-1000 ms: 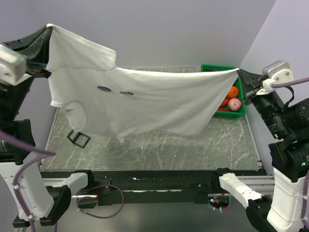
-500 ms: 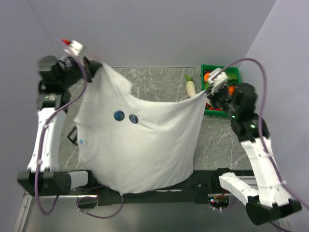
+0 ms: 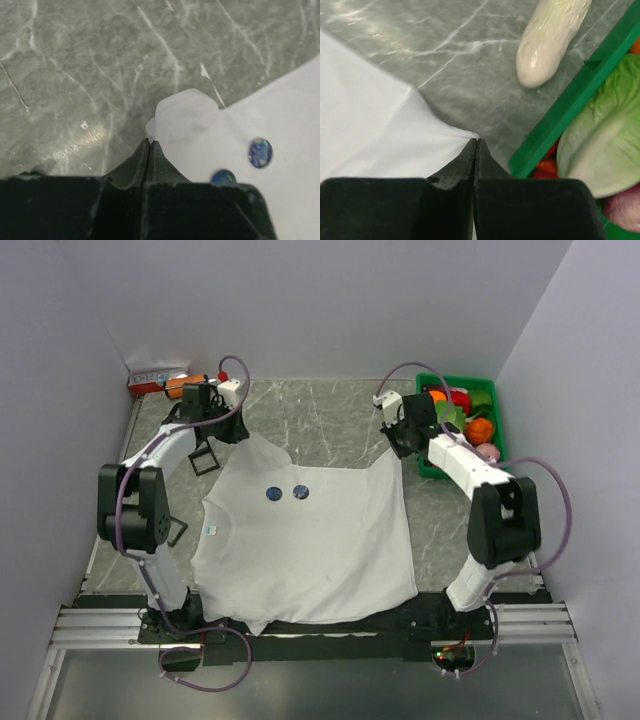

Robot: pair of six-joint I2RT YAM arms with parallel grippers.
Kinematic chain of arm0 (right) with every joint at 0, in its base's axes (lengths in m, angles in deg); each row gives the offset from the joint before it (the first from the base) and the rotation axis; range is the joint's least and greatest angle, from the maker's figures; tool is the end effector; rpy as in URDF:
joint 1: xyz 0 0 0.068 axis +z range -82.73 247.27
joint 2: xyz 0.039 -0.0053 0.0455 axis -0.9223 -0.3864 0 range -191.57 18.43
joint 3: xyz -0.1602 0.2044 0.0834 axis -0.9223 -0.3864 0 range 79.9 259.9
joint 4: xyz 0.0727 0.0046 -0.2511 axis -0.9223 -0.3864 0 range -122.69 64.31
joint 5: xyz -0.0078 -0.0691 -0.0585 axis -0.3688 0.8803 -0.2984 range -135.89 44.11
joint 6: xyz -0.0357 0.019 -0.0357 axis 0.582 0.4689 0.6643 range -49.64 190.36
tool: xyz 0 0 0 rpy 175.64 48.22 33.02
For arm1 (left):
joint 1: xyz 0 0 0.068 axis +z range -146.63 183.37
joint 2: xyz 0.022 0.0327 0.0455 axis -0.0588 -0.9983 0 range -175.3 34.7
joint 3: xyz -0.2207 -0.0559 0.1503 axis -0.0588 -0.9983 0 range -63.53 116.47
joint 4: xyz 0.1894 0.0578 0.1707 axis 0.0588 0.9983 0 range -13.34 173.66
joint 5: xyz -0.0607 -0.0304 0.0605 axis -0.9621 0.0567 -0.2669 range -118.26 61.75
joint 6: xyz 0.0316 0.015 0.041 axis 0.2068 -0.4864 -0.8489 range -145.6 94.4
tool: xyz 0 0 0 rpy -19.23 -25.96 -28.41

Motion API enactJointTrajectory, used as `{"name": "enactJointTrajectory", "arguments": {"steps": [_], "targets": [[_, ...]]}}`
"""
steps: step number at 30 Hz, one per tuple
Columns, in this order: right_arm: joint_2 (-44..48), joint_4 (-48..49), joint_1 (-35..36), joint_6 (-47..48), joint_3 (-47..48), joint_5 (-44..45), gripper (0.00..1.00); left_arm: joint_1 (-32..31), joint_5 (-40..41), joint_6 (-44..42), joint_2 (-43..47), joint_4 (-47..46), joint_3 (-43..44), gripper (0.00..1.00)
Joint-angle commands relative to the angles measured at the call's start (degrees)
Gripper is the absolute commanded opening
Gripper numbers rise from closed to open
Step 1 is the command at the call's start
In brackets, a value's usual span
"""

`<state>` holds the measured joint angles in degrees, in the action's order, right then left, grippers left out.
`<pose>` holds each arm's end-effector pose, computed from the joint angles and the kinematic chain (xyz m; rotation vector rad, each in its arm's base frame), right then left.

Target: Remove the brooch from the garment

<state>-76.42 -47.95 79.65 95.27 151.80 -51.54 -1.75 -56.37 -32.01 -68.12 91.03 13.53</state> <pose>0.3589 0.0824 0.2586 -0.7981 2.2157 0.0096 0.4028 -0.0529 0.2506 0.4789 2.1766 -0.5427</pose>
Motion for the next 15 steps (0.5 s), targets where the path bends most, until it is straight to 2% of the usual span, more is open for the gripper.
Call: {"name": "enactJointTrajectory", "arguments": {"steps": [1,7,12,14,15], "targets": [[-5.7,5.0,0.1,-0.1,6.1,7.0,0.0,-0.6,3.7,1.5,-3.8,-4.1,7.2,0.01],[-13.2,1.5,0.0,0.3,14.6,10.3,0.0,-0.9,9.0,-0.7,-8.6,-4.0,13.8,0.01],[-15.4,0.9,-0.2,0.1,17.0,10.4,0.0,-0.9,9.0,-2.9,-10.2,-2.0,17.1,0.01],[-15.5,0.1,-0.2,0.2,17.4,9.8,0.0,-0.9,9.6,-2.7,-10.1,-2.1,17.7,0.06],[-15.5,-0.1,-0.2,0.2,17.8,9.5,0.0,-0.9,10.1,-2.7,-9.9,-2.1,17.9,0.12]]}}
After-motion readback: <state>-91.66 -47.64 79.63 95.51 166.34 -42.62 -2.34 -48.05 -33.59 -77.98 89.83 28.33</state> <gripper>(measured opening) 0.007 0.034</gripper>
